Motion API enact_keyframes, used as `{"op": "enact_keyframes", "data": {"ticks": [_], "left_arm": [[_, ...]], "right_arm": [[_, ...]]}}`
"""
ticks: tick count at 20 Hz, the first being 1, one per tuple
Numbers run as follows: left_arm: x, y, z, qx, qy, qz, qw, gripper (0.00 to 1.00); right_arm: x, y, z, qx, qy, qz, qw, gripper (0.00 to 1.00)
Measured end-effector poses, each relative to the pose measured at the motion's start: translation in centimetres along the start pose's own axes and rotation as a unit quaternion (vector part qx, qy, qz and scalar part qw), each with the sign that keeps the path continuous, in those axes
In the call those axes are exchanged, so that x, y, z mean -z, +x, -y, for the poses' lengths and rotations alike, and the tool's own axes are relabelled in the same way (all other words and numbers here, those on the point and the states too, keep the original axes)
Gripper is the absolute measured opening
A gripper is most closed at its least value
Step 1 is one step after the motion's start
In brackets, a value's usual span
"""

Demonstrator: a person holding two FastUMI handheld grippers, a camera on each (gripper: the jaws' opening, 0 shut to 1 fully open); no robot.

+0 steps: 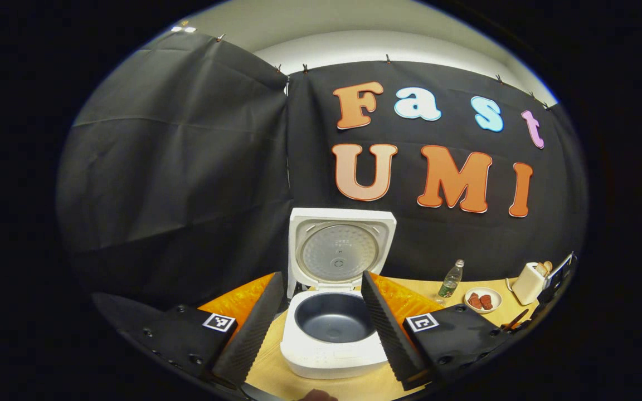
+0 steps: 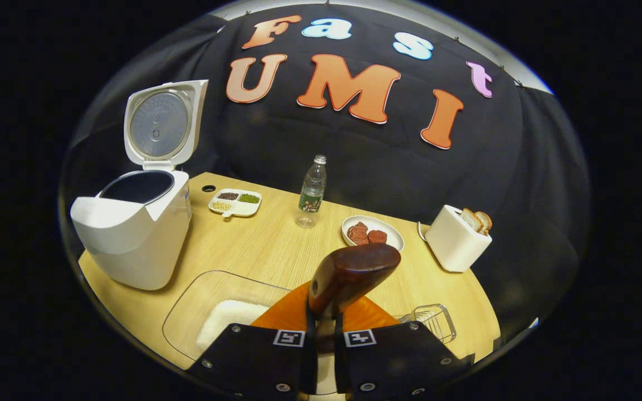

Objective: Close the left gripper, press the button to open the rice cooker; take a wooden spoon from the chopstick holder with the right hand, scoop a spoonful of rice and pour it into the rice cooker, then put the wooden spoon back into the chopstick holder.

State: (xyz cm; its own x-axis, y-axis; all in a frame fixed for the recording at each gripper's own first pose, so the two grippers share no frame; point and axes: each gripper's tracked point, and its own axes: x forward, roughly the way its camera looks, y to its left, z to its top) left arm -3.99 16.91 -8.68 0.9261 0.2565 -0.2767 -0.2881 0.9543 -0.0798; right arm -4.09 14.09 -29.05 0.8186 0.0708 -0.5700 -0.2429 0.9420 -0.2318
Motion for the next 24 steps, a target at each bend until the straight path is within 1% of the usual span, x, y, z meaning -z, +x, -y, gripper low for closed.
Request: {"op": "enact_keyframes", "data": {"ticks": [2, 4, 6, 7, 10, 12, 13, 15, 16, 18, 20, 24], "left_arm": [[0.2, 0.1, -0.6, -0.004, 0.002, -0.004, 1.000, 0.96], [0.4, 0.3, -0.8, -0.004, 0.005, -0.010, 1.000, 0.96], [0.8, 0.5, -0.8, 0.000, 0.007, -0.018, 1.000, 0.96], [1.0, 0.7, -0.9, 0.001, 0.008, -0.024, 1.000, 0.96], [1.2, 0.8, -1.3, 0.003, 0.008, -0.033, 0.999, 0.96], [1.2, 0.7, -2.2, 0.000, 0.016, -0.033, 0.999, 0.96], [1.2, 0.8, -2.7, -0.001, 0.019, -0.033, 0.999, 0.96], [1.3, 0.9, -3.5, -0.006, 0.019, -0.034, 0.999, 0.96], [1.4, 0.9, -3.7, -0.006, 0.015, -0.036, 0.999, 0.95], [2.2, 1.5, -4.7, -0.004, 0.006, -0.042, 0.999, 0.96], [2.4, 1.8, -4.8, 0.000, 0.001, -0.049, 0.999, 0.96], [2.8, 2.3, -4.7, 0.007, -0.006, -0.053, 0.999, 0.96]], "right_arm": [[1.7, 0.1, -0.5, 0.007, -0.016, -0.008, 1.000, 0.12], [1.5, 0.2, -1.5, 0.007, -0.029, 0.009, 1.000, 0.12], [1.8, 0.2, -2.5, 0.006, -0.030, 0.013, 0.999, 0.12], [1.9, 0.3, -3.1, 0.005, -0.023, 0.015, 1.000, 0.11], [2.9, 0.4, -6.2, -0.013, -0.007, -0.005, 1.000, 0.12], [3.0, 0.6, -7.1, -0.020, 0.000, -0.011, 1.000, 0.12], [3.0, 0.7, -7.3, -0.023, 0.016, -0.020, 0.999, 0.12], [2.8, 0.8, -7.1, -0.025, 0.064, -0.037, 0.997, 0.12], [2.7, 1.3, -6.8, -0.028, 0.096, -0.047, 0.994, 0.12], [2.7, 1.9, -6.4, -0.036, 0.163, -0.072, 0.983, 0.12], [3.2, 1.9, -5.8, -0.044, 0.220, -0.095, 0.970, 0.12], [3.8, 2.0, -4.9, -0.056, 0.319, -0.129, 0.937, 0.11]]}}
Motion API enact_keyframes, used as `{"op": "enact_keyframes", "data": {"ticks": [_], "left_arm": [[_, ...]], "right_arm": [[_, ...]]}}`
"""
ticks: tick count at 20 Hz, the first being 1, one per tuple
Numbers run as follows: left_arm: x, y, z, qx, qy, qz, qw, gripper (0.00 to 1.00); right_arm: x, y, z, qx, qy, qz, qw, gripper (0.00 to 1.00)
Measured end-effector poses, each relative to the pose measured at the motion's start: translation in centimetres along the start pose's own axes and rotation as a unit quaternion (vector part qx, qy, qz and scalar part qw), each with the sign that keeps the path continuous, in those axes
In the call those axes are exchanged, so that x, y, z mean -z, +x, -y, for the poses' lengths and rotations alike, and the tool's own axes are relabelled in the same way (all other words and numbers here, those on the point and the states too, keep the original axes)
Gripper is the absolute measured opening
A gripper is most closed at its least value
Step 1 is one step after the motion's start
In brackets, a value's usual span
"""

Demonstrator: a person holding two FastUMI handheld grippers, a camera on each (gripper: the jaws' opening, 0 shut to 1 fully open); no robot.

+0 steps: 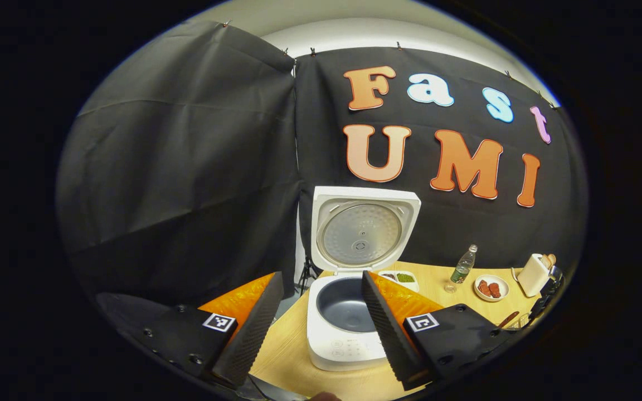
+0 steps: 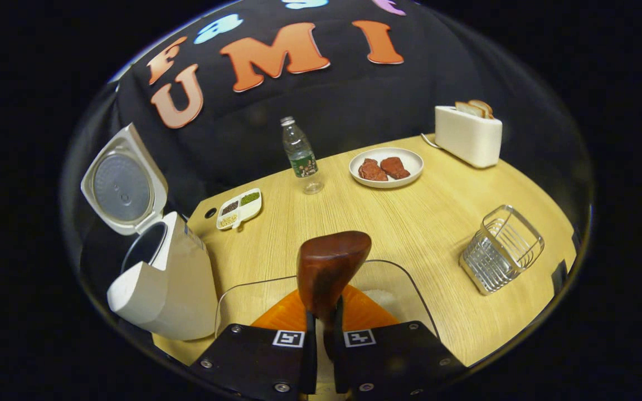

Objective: Close the left gripper, press the button to open the rice cooker; take a wooden spoon from the chopstick holder with the right hand, scoop a spoonful of rice and pour it into the rice cooker, then put the wooden spoon back into the chopstick holder.

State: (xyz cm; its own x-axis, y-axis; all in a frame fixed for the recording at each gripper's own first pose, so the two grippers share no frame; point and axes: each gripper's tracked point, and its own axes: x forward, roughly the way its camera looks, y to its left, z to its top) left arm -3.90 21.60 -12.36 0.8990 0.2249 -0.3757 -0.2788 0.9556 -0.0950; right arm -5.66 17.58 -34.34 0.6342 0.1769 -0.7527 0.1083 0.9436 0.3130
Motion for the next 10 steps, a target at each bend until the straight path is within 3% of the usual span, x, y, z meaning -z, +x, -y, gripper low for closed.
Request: {"op": "enact_keyframes", "data": {"ticks": [5, 10], "left_arm": [[0.2, 0.4, 0.2, 0.004, 0.000, -0.001, 1.000, 0.96], [0.3, 0.6, -0.3, 0.001, -0.003, -0.002, 1.000, 0.96]], "right_arm": [[0.2, -0.2, -0.7, -0.019, 0.014, -0.006, 1.000, 0.12], [0.7, -0.3, -3.7, -0.071, 0.043, -0.035, 0.996, 0.11]]}}
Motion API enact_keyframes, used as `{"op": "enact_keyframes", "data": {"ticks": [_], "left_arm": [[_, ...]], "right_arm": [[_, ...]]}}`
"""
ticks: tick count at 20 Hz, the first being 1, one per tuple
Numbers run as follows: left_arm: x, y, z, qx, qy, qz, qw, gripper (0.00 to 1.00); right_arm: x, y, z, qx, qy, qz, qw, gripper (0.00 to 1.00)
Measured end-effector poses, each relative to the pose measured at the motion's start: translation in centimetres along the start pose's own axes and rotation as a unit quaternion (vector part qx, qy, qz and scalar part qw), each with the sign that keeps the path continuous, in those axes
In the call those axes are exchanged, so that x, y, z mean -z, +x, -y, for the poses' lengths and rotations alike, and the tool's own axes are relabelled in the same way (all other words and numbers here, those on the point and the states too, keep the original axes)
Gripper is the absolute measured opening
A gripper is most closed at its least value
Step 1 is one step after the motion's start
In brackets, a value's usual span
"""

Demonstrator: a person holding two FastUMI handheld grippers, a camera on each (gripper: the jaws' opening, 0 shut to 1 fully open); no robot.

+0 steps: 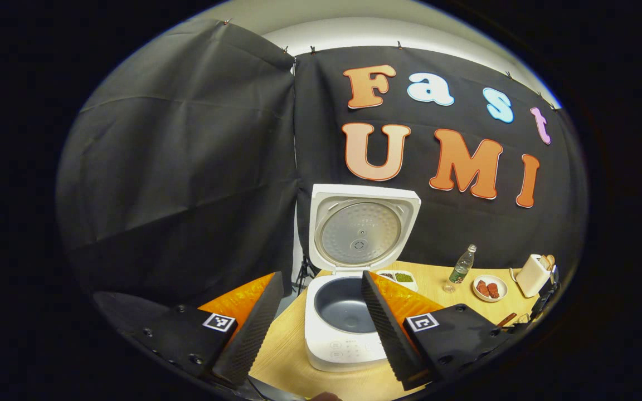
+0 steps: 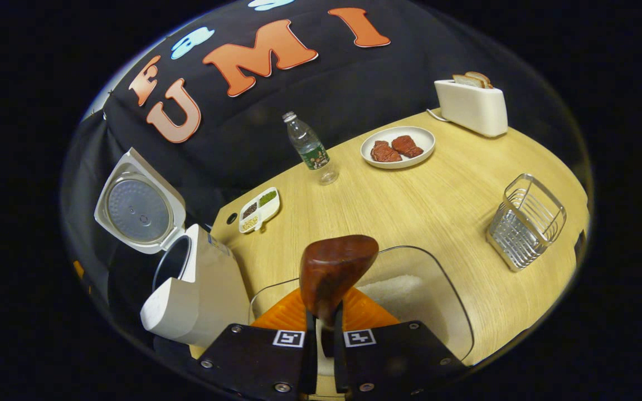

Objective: Close the left gripper, press the button to open the rice cooker; take a wooden spoon from the chopstick holder with the right hand, scoop a spoonful of rice and pour it into the rice cooker, then put the wooden spoon back into the chopstick holder.

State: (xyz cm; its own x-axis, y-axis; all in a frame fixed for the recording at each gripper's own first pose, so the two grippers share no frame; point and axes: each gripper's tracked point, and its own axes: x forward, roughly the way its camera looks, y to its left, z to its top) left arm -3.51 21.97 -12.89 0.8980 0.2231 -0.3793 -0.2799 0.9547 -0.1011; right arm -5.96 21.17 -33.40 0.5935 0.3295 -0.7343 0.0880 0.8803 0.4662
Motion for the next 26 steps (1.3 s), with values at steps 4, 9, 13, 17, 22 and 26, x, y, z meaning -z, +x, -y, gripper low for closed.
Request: {"op": "enact_keyframes", "data": {"ticks": [4, 9, 13, 17, 22, 26], "left_arm": [[-0.1, 0.1, -0.2, -0.004, -0.003, 0.001, 1.000, 0.95], [0.2, 0.5, 0.6, 0.002, -0.009, -0.003, 1.000, 0.96], [0.1, 0.7, 1.8, 0.012, -0.011, -0.005, 1.000, 0.96], [0.0, 1.1, 3.2, 0.017, -0.002, 0.000, 1.000, 0.96], [-0.1, 1.4, 4.8, 0.030, -0.003, 0.001, 1.000, 0.96], [-0.3, 1.5, 5.3, 0.034, -0.008, 0.005, 0.999, 0.96]], "right_arm": [[0.0, 0.6, -0.8, -0.023, 0.025, -0.020, 0.999, 0.12], [0.4, 0.5, -0.4, -0.061, 0.090, -0.052, 0.993, 0.11], [0.5, -0.1, 0.5, -0.087, 0.146, -0.067, 0.983, 0.11], [-1.5, -1.2, 2.5, -0.100, 0.184, -0.054, 0.976, 0.11], [-4.4, -2.5, 4.0, -0.119, 0.228, -0.030, 0.966, 0.11], [-6.5, -4.0, 4.4, -0.158, 0.282, -0.024, 0.946, 0.11]]}}
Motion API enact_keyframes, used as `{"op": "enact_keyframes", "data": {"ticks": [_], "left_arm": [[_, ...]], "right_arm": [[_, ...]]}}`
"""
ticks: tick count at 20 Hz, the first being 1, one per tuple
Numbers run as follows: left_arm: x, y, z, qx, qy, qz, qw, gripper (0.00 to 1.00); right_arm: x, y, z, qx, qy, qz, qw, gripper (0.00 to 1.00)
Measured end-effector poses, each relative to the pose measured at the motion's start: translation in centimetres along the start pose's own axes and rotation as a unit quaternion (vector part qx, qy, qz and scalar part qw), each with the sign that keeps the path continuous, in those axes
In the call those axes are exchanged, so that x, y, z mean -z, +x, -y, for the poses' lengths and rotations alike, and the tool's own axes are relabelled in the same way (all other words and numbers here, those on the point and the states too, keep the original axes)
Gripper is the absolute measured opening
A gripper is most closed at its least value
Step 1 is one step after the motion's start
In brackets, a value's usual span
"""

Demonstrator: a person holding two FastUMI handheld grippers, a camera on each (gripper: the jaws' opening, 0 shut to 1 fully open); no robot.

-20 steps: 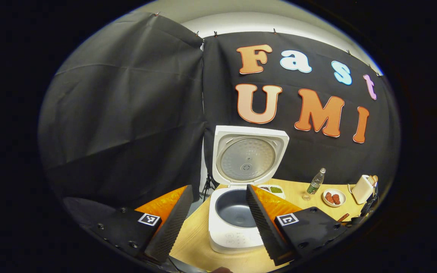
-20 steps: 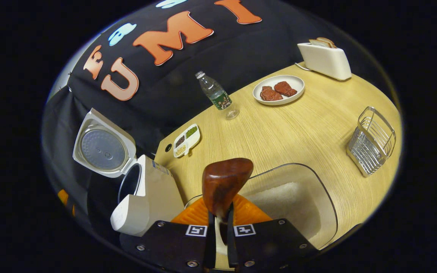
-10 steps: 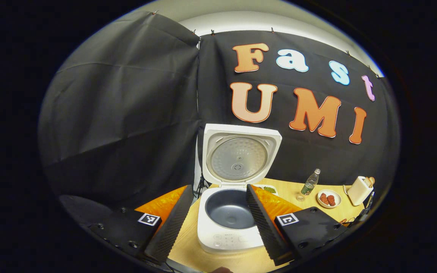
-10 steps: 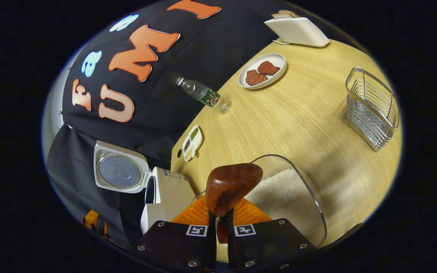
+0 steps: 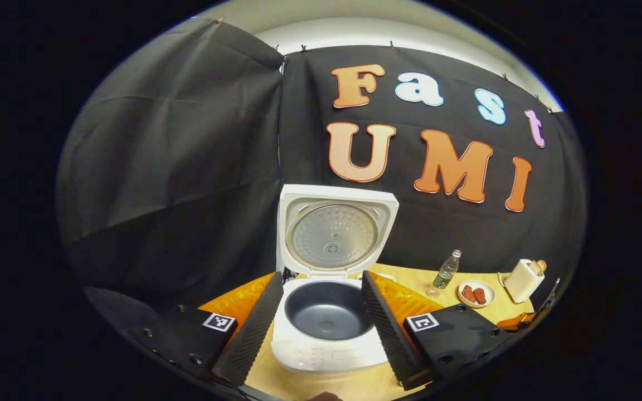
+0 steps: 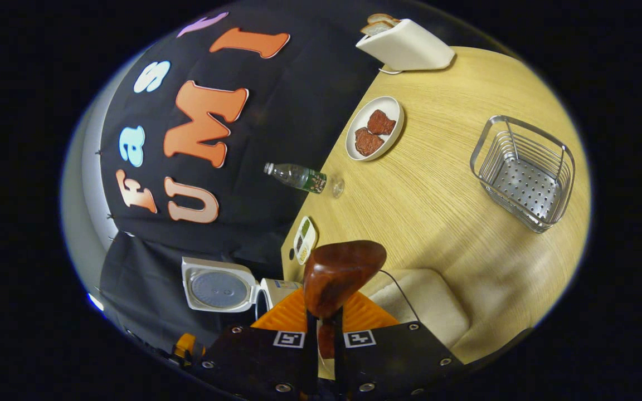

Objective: Close the left gripper, press the button to open the rice cooker; take a wooden spoon from the chopstick holder with the right hand, scoop a spoonful of rice and pour it into the rice cooker, then put the wooden spoon back into the chopstick holder.

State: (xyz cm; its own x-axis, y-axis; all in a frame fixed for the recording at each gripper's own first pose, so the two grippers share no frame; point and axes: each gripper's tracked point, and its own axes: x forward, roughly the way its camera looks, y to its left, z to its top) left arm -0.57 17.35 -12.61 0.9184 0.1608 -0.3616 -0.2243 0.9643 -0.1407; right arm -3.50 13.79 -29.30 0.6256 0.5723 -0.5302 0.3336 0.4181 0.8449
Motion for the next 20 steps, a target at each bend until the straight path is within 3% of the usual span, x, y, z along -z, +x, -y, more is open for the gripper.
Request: {"op": "enact_keyframes", "data": {"ticks": [6, 11, 20], "left_arm": [[-0.8, -0.4, -0.5, -0.004, -0.004, 0.016, 1.000, 0.96], [-1.0, -1.3, -2.7, -0.027, 0.005, 0.035, 0.999, 0.95], [-1.3, -3.9, -9.6, -0.090, 0.026, 0.072, 0.993, 0.96]], "right_arm": [[-1.0, -0.4, -5.4, -0.079, 0.078, -0.001, 0.994, 0.11], [1.4, 2.0, -11.4, -0.121, 0.110, -0.041, 0.986, 0.11], [6.9, 10.2, -20.4, -0.119, 0.068, -0.092, 0.986, 0.11]]}}
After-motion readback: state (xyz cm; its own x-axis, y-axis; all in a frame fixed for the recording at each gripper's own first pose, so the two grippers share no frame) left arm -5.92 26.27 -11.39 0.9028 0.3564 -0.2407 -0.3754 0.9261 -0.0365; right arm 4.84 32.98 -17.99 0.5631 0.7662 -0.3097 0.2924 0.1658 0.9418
